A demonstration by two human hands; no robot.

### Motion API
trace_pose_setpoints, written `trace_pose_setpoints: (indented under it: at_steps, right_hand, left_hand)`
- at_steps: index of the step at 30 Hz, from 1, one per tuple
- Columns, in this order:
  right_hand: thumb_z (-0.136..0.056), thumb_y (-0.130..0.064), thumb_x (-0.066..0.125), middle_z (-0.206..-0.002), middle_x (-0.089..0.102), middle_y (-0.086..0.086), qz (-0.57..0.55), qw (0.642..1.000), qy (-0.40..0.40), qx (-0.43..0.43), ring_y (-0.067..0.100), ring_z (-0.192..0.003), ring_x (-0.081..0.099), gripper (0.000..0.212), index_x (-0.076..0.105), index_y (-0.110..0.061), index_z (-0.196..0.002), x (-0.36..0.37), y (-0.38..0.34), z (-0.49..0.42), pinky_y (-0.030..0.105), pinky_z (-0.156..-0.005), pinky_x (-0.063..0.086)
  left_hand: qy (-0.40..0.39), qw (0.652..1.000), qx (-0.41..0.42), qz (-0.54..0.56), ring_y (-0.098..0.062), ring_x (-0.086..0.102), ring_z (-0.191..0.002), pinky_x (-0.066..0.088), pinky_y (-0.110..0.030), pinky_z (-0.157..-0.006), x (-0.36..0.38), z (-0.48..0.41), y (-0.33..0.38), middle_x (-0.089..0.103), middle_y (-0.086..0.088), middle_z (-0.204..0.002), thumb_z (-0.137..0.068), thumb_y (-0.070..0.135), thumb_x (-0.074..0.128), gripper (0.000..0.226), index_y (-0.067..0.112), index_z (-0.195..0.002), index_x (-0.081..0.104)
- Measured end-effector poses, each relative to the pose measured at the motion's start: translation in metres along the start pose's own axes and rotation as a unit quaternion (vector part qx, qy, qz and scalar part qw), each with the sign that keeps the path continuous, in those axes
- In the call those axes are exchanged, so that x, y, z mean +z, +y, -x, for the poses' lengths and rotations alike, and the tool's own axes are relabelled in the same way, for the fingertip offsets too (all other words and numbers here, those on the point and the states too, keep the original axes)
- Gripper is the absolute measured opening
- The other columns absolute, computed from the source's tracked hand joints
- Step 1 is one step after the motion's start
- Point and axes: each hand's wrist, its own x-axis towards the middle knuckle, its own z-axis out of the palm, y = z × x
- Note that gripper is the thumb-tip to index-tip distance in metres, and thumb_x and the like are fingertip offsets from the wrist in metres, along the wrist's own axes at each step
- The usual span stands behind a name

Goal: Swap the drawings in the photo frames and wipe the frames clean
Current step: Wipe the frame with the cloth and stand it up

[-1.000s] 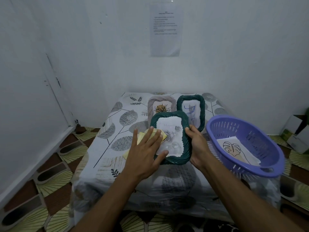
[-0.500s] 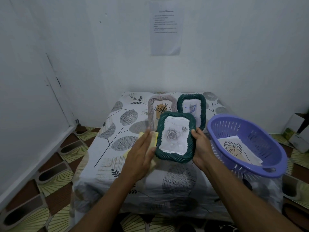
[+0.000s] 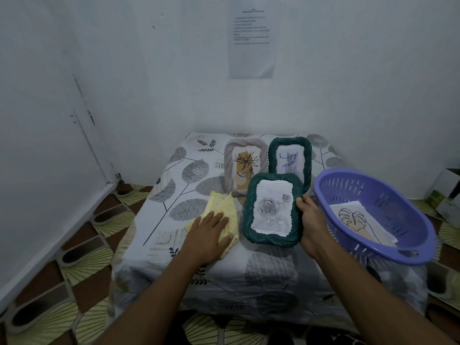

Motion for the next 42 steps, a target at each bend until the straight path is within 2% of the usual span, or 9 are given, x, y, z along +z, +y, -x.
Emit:
trace_pose_setpoints:
  at_steps: [12, 17, 19, 21, 23, 25, 29, 38, 42]
  right_hand:
    - [-0.101, -0.018, 0.042, -0.11, 0.07, 0.007, 0.005, 0.999, -0.031, 0.024, 0.031, -0.098, 0.066, 0.023, 0.064, -0.023, -0.109, 0.028, 0.023, 0.008, 0.046, -0.081, 0.055]
    - [-0.101, -0.018, 0.043, -0.113, 0.069, 0.011, 0.007, 0.998, -0.064, 0.028, 0.032, -0.101, 0.065, 0.025, 0.062, -0.015, -0.117, 0.034, 0.02, 0.012, 0.051, -0.086, 0.054]
    - [-0.101, -0.017, 0.043, -0.111, 0.07, 0.01, 0.006, 0.997, -0.078, 0.025, 0.03, -0.097, 0.066, 0.024, 0.062, -0.014, -0.116, 0.035, 0.016, 0.015, 0.045, -0.079, 0.056]
    - [-0.101, -0.017, 0.042, -0.11, 0.07, 0.008, 0.001, 0.996, -0.092, 0.022, 0.029, -0.096, 0.067, 0.025, 0.062, -0.015, -0.116, 0.034, 0.012, 0.016, 0.042, -0.076, 0.056]
    - [-0.101, -0.017, 0.043, -0.112, 0.07, 0.01, -0.003, 0.994, -0.105, 0.023, 0.032, -0.101, 0.066, 0.026, 0.062, -0.016, -0.118, 0.032, 0.012, 0.016, 0.048, -0.085, 0.055]
    - [-0.101, -0.018, 0.042, -0.116, 0.069, 0.011, -0.011, 0.994, -0.11, 0.023, 0.034, -0.106, 0.064, 0.027, 0.061, -0.015, -0.12, 0.028, 0.012, 0.015, 0.055, -0.092, 0.051]
    - [-0.101, -0.018, 0.04, -0.12, 0.066, 0.014, -0.021, 0.993, -0.117, 0.013, 0.034, -0.106, 0.064, 0.026, 0.059, -0.013, -0.12, 0.019, 0.008, 0.013, 0.054, -0.091, 0.051]
    - [-0.101, -0.016, 0.039, -0.125, 0.064, 0.014, -0.048, 0.986, -0.162, -0.003, 0.035, -0.115, 0.06, 0.031, 0.054, -0.012, -0.128, 0.018, 0.003, 0.011, 0.055, -0.098, 0.047]
    - [-0.102, -0.017, 0.038, -0.126, 0.064, 0.008, -0.042, 0.982, -0.183, -0.004, 0.03, -0.116, 0.06, 0.033, 0.054, -0.018, -0.13, 0.019, 0.004, 0.01, 0.052, -0.099, 0.047]
  left_hand:
    - [0.07, 0.991, -0.113, -0.007, -0.027, 0.029, -0.143, 0.025, -0.051, -0.111, -0.01, 0.056, -0.081, 0.037, -0.005, -0.152, -0.082, 0.063, 0.013, 0.082, 0.018, -0.142, 0.044]
    - [0.095, 0.986, -0.135, -0.028, -0.019, 0.035, -0.137, 0.018, -0.05, -0.113, -0.024, 0.057, -0.068, 0.043, 0.001, -0.146, -0.078, 0.063, 0.016, 0.078, 0.021, -0.136, 0.048]
    - [0.159, 0.981, -0.115, 0.007, -0.022, 0.044, -0.128, 0.026, -0.047, -0.11, -0.036, 0.048, -0.053, 0.05, -0.003, -0.138, -0.083, 0.06, 0.026, 0.07, 0.018, -0.132, 0.053]
    - [0.185, 0.97, -0.078, 0.137, -0.02, 0.054, -0.11, 0.042, -0.035, -0.095, -0.05, 0.035, -0.028, 0.057, -0.004, -0.124, -0.091, 0.049, 0.041, 0.054, 0.014, -0.129, 0.055]
    - [0.116, 0.926, -0.08, 0.351, -0.014, 0.059, -0.087, 0.048, -0.023, -0.076, -0.066, 0.021, 0.003, 0.062, -0.006, -0.109, -0.097, 0.033, 0.047, 0.036, 0.012, -0.125, 0.057]
    - [0.057, 0.842, -0.12, 0.522, -0.014, 0.06, -0.077, 0.05, -0.022, -0.066, -0.074, 0.008, 0.027, 0.064, -0.009, -0.1, -0.1, 0.025, 0.045, 0.026, 0.011, -0.115, 0.06]
    - [0.029, 0.717, -0.189, 0.67, -0.021, 0.056, -0.08, 0.048, -0.03, -0.065, -0.075, -0.007, 0.045, 0.06, -0.01, -0.09, -0.098, 0.021, 0.045, 0.018, 0.01, -0.091, 0.057]
    - [0.027, 0.623, -0.164, 0.764, -0.02, 0.068, -0.091, 0.056, -0.039, -0.086, -0.076, -0.023, 0.057, 0.072, -0.005, -0.101, -0.101, 0.022, 0.046, 0.021, 0.01, -0.112, 0.058]
    - [0.02, 0.609, -0.137, 0.781, -0.028, 0.064, -0.11, 0.05, -0.048, -0.096, -0.072, -0.024, 0.05, 0.068, -0.012, -0.118, -0.101, 0.019, 0.044, 0.028, 0.012, -0.125, 0.057]
